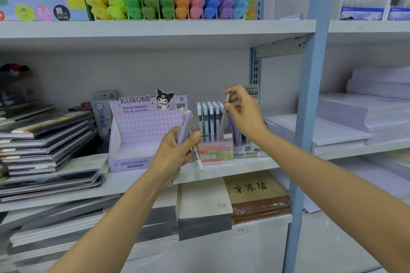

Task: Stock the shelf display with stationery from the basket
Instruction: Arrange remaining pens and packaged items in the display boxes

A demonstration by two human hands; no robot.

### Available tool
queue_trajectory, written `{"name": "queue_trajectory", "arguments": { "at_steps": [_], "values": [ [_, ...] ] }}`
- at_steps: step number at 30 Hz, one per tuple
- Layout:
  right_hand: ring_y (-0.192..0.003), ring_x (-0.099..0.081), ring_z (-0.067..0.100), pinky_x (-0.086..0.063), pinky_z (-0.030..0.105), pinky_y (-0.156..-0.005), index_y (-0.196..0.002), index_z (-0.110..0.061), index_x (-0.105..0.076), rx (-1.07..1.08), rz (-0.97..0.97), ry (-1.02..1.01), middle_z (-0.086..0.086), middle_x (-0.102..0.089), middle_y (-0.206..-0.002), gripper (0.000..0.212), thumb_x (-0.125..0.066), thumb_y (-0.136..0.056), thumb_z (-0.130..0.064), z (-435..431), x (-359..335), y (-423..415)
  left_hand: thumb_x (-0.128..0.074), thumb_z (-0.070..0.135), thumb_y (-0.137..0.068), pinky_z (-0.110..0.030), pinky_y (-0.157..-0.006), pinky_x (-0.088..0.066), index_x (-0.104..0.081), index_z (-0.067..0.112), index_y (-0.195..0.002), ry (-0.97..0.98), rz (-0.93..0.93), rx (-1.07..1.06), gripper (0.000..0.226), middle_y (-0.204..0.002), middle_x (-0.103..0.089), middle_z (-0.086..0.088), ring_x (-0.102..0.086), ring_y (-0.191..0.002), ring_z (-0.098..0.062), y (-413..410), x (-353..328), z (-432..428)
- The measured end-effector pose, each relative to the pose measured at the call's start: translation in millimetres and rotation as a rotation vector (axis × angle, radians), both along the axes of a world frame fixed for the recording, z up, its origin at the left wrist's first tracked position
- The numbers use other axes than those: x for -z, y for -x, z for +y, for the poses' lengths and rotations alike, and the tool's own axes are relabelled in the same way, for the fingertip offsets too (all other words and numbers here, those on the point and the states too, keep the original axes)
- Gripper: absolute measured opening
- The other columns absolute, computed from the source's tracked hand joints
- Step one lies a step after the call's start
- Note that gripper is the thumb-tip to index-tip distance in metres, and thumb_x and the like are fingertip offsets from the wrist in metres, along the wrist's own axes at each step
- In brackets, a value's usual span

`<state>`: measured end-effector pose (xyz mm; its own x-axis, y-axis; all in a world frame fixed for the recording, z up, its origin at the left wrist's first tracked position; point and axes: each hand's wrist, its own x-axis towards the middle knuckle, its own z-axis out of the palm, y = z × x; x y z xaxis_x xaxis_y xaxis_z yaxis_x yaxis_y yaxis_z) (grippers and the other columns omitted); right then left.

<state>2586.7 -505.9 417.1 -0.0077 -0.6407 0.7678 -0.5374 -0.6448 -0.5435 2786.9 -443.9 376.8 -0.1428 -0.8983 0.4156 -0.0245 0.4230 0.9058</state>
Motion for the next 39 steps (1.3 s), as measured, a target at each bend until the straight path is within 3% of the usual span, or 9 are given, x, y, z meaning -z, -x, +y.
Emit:
{"name": "queue_trajectory", "arguments": {
  "at_steps": [5,12,17,21,24,27,31,35,39],
  "values": [
    [-0.08,-0.06,0.016,-0.055,0.031,-0.079,-0.111,-0.014,-0.056,0.047,0.074,0.002,0.001,-0.059,-0.09,0.022,-0.061,-0.092,-0.003,-5,5,10,-0.062,0.026,-0.093,-0.014,-0.038,-0.033,-0.059,0.007,-0.086,0.001,0.009,-0.006,0.021,-0.066,-0.068,-0.005,-0.035,-0.037,-0.006,-2,5,-4],
    [-0.085,-0.066,0.017,-0.056,0.034,-0.083,-0.112,-0.016,-0.058,-0.018,0.155,-0.085,0.002,-0.064,-0.097,0.019,-0.062,-0.093,-0.011,-9,3,9,-0.067,0.038,-0.079,-0.016,-0.037,-0.032,-0.069,0.003,-0.098,-0.027,0.115,-0.056,0.039,-0.065,-0.069,-0.003,-0.033,-0.038,-0.008,2,7,-7],
    [-0.102,-0.05,0.015,-0.045,0.033,-0.091,-0.114,-0.015,-0.066,0.194,0.285,-0.056,0.001,-0.052,-0.106,0.021,-0.058,-0.096,-0.023,-20,6,11,-0.069,0.031,-0.083,-0.016,-0.036,-0.031,-0.066,-0.008,-0.106,-0.05,0.123,-0.082,0.045,-0.075,-0.062,-0.02,-0.033,-0.037,-0.008,2,7,-5],
    [-0.106,-0.047,0.013,-0.04,0.027,-0.096,-0.123,-0.016,-0.063,0.174,0.215,-0.089,-0.002,-0.045,-0.111,0.03,-0.058,-0.096,-0.028,-10,6,10,-0.068,0.028,-0.085,-0.016,-0.037,-0.033,-0.064,-0.011,-0.108,-0.041,0.089,-0.068,0.045,-0.079,-0.055,-0.022,-0.034,-0.038,-0.008,2,6,1],
    [-0.087,-0.06,0.008,-0.05,0.026,-0.081,-0.127,-0.019,-0.058,-0.092,0.063,-0.076,-0.003,-0.056,-0.111,0.034,-0.056,-0.096,-0.034,13,-5,-1,-0.068,0.026,-0.086,-0.015,-0.037,-0.032,-0.067,-0.008,-0.104,-0.05,0.063,-0.032,0.038,-0.061,-0.06,-0.007,-0.035,-0.037,-0.008,6,4,5],
    [-0.075,-0.066,0.013,-0.056,0.031,-0.072,-0.119,-0.02,-0.061,-0.416,0.012,-0.266,0.005,-0.067,-0.106,0.027,-0.059,-0.095,-0.03,33,-14,-13,-0.069,0.024,-0.087,-0.015,-0.037,-0.032,-0.068,-0.005,-0.095,-0.046,0.019,-0.007,0.031,-0.053,-0.061,0.001,-0.037,-0.035,-0.007,12,1,10],
    [-0.07,-0.064,0.014,-0.055,0.024,-0.069,-0.101,-0.008,-0.069,-0.503,-0.083,-0.293,0.011,-0.07,-0.085,0.011,-0.063,-0.093,-0.011,41,-19,-15,-0.072,0.026,-0.084,-0.014,-0.036,-0.032,-0.069,0.008,-0.083,-0.036,-0.015,0.018,0.018,-0.057,-0.066,0.0,-0.038,-0.035,-0.005,10,-3,19],
    [-0.067,-0.066,0.014,-0.056,0.021,-0.066,-0.095,-0.004,-0.067,-0.45,-0.352,-0.251,0.007,-0.07,-0.079,0.006,-0.063,-0.091,-0.005,44,-22,2,-0.077,0.028,-0.074,-0.018,-0.036,-0.031,-0.069,0.013,-0.08,-0.036,0.135,-0.046,0.019,-0.063,-0.065,-0.001,-0.033,-0.039,-0.008,-7,-4,22],
    [-0.072,-0.07,0.018,-0.057,0.02,-0.067,-0.097,0.0,-0.066,-0.529,-0.326,-0.334,0.009,-0.072,-0.08,0.01,-0.065,-0.088,-0.002,56,-13,7,-0.075,0.032,-0.08,-0.019,-0.037,-0.031,-0.067,0.017,-0.079,0.049,0.321,-0.191,0.017,-0.061,-0.063,0.005,-0.037,-0.039,-0.008,-15,-7,23]
  ]
}}
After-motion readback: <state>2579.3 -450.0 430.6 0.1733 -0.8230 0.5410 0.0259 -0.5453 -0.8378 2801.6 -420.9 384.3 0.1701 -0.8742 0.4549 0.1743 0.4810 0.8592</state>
